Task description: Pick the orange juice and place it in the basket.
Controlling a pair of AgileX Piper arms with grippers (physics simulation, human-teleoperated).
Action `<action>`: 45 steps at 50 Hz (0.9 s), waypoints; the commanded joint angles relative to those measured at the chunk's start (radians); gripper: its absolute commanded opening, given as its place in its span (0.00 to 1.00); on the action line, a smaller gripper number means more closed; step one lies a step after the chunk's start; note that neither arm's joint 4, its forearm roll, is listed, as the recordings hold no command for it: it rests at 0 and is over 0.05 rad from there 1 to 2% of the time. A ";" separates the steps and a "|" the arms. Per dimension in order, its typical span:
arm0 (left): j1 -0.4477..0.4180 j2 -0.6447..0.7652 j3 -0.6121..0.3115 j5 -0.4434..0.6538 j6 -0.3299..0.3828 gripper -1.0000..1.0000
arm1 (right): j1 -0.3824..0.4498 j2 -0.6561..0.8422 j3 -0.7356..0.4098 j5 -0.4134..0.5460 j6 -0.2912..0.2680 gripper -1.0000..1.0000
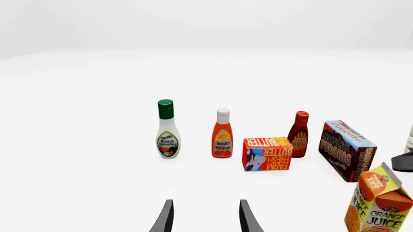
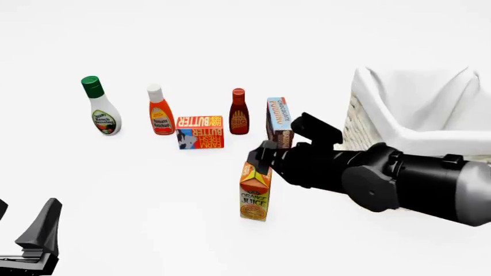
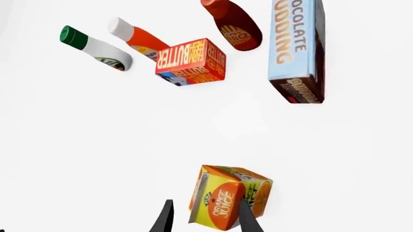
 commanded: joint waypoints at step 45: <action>-0.002 0.002 -0.001 -0.002 0.000 1.00 | 0.013 0.114 0.021 -0.095 0.040 1.00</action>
